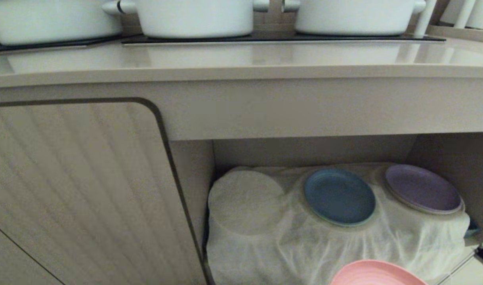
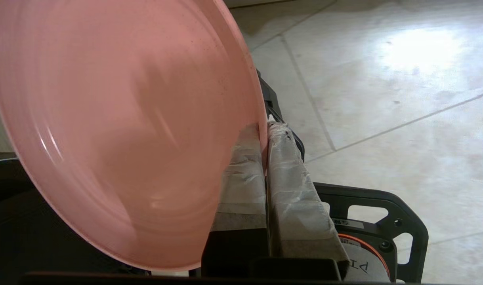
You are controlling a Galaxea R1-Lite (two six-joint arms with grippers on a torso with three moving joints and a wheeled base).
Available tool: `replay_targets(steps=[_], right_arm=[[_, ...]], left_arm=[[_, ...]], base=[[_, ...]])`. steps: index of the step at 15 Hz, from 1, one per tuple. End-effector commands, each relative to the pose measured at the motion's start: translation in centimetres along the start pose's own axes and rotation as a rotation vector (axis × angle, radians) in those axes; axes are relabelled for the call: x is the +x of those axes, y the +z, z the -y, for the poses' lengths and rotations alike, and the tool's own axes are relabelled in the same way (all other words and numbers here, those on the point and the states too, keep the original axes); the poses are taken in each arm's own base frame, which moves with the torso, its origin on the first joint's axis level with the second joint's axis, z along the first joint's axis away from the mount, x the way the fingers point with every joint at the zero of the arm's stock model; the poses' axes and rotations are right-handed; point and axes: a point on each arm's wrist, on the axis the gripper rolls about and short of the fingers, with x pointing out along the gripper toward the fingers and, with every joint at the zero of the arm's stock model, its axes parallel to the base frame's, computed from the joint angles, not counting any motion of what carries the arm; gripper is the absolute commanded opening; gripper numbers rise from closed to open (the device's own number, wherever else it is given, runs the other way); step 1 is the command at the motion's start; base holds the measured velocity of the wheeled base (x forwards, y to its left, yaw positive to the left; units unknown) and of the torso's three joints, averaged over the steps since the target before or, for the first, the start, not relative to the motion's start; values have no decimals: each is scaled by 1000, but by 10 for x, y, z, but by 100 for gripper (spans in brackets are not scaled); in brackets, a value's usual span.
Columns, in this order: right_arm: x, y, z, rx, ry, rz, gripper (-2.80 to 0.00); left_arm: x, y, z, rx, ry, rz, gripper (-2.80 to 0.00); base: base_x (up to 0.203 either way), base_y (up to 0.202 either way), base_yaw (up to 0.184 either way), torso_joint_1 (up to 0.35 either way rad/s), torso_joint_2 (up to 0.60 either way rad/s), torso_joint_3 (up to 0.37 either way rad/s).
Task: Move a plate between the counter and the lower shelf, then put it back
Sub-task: Put the plate
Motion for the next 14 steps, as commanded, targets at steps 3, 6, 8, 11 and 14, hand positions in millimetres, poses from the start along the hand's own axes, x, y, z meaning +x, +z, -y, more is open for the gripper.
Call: replay_targets(steps=[3,6,8,11,14], right_arm=[[0,0,0,1,0,-3,-280],[0,1,0,1,1,0,-280],[0,0,0,1,1,-1,-280],[0,0,0,1,0,-3,-280],[-1,-1,0,0,2,2,-280]], left_arm=[[0,0,0,0,0,1,-280],[0,0,0,0,0,1,-280],[0,0,0,0,0,1,-280],[0,0,0,0,0,1,-280],[0,0,0,-2,0,1,-280]], base=[[0,-195,1,4,6,1],[0,-194,0,4,2,0],[0,-195,3,5,1,2],[0,-115,3,4,0,3],[0,0,0,0,0,0]])
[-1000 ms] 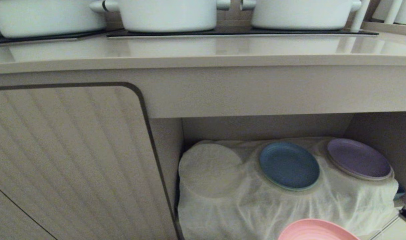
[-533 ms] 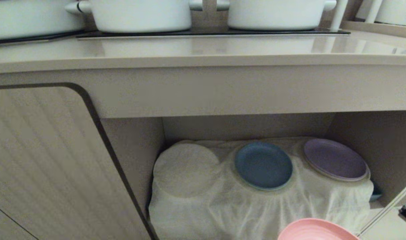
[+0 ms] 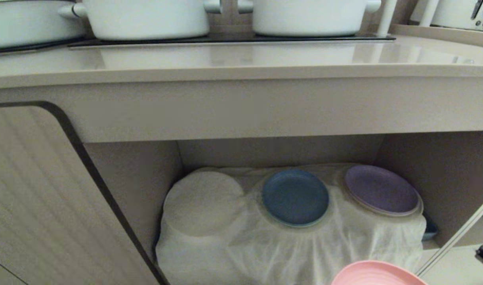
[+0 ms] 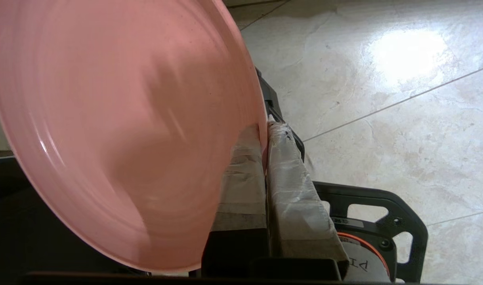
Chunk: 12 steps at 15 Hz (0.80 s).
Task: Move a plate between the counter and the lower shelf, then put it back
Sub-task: Put the plate
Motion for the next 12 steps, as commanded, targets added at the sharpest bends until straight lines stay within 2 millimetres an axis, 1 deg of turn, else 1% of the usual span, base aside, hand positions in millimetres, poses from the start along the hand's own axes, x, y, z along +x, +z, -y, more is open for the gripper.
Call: replay_targets(steps=[1,7,10,12], right_arm=[[-1,0,0,2,1,1,-280],[-1,-1,0,4,6,5,-280],[-2,-2,0,40,8,10,-280],[-3,-3,0,41,37,5,-280]], left_arm=[[0,0,0,0,0,0,-280],[0,0,0,0,0,0,-280],[0,0,0,0,0,0,-280],[0,0,0,0,0,0,-280]], base=[[0,0,0,0,0,0],[0,0,0,0,0,0],[0,0,0,0,0,0],[0,0,0,0,0,0]])
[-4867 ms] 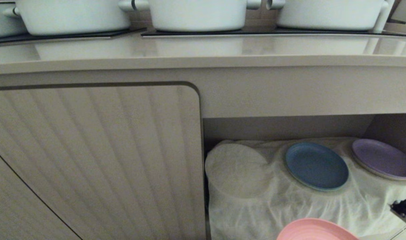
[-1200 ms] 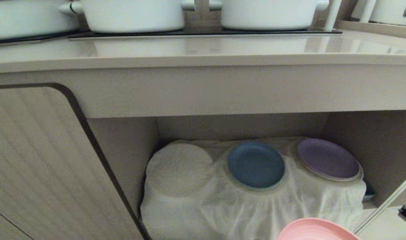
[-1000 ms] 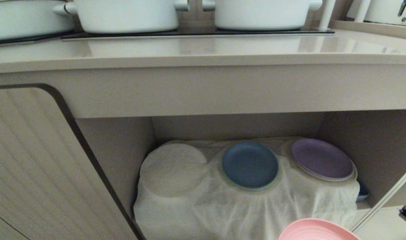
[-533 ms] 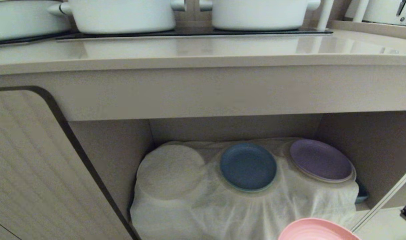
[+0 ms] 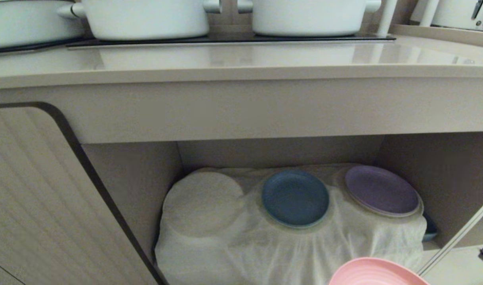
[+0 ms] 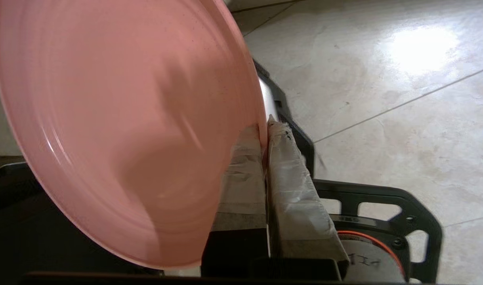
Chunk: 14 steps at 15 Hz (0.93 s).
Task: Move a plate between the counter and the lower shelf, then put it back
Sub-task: Put the plate
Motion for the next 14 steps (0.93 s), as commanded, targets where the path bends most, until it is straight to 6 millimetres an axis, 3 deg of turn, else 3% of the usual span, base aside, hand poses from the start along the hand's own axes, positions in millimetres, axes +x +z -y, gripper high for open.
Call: replay_targets(steps=[1,14], right_arm=[[-2,0,-1,7,19,5,-280],[-2,3,-2,16,40,5,-280]], left_arm=[[0,0,0,0,0,0,-280],[0,0,0,0,0,0,-280]], base=[[0,0,0,0,0,0],[0,0,0,0,0,0]])
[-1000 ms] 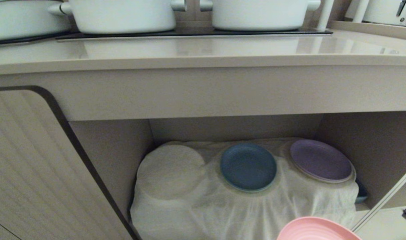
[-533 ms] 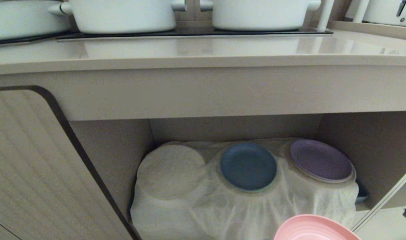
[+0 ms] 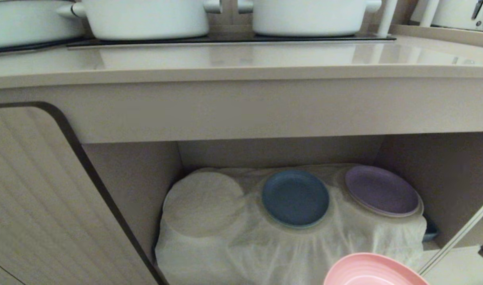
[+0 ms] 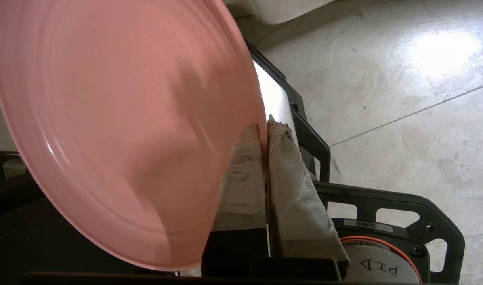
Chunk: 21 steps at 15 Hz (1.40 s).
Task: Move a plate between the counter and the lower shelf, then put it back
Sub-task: Put the plate
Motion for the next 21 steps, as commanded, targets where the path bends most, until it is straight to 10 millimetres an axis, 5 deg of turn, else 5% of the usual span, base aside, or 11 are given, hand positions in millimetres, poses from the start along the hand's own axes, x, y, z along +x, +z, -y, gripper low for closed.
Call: replay_targets(steps=[1,21], right_arm=[[0,0,0,3,0,-5,-280],[-3,-1,0,13,8,13,-280]], left_arm=[[0,0,0,0,0,0,-280],[0,0,0,0,0,0,-280]], base=[[0,0,0,0,0,0],[0,0,0,9,-13,-2]])
